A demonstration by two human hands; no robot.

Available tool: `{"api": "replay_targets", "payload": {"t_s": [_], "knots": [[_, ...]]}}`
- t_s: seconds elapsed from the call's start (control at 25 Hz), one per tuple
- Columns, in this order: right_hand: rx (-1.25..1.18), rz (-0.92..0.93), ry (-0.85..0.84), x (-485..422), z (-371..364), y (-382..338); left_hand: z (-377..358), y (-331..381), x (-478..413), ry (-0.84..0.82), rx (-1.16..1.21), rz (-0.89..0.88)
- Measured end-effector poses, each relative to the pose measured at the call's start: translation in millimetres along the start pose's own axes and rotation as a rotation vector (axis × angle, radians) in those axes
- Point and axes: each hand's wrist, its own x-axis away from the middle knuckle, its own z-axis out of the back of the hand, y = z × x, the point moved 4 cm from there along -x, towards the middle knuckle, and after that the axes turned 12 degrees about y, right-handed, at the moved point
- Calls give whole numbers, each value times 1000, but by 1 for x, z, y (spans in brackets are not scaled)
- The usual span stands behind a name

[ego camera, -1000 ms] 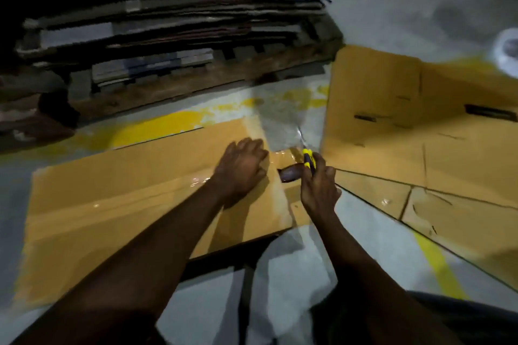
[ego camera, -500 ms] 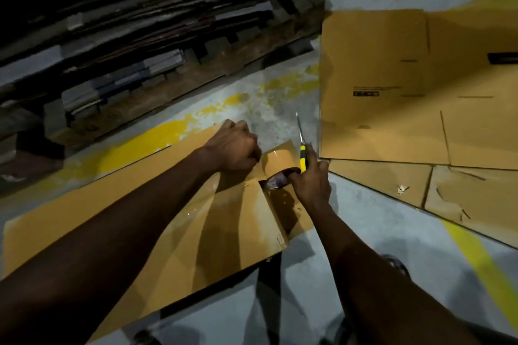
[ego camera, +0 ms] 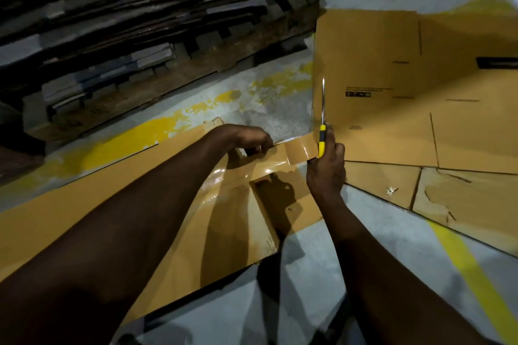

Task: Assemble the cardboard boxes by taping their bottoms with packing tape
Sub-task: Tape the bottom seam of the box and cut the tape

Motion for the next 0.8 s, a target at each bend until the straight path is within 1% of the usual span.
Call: {"api": "replay_targets", "payload": {"t_s": [0.16,0.28,0.36,0.4,0.48,0.56,0.64,0.72,0.8], "knots": [[56,1,-128,-5,-1,1,-2,10,8,31,101,-15],[82,34,-222,-8,-2,3,0,12,14,10,34,-70],[21,29,-260,-7,-7,5,1,13,14,22,-17,-103],[-46,-8,-295,-7,-10,7,1,13,12,33,-30,-112],[-181,-151,-408,-5,-16,11,1,13,11,48,-53,-132],[-211,-262,-550,3,-25,12,2,12,11,70,-29,-162],[-206,-306,-653,17,-36,11,2,10,11,66,73,-161],[-221,-361,-691,31,-45,12,1,7,10,51,125,-154],[-240,-393,-677,37,-47,12,2,6,8,45,122,-139]]}}
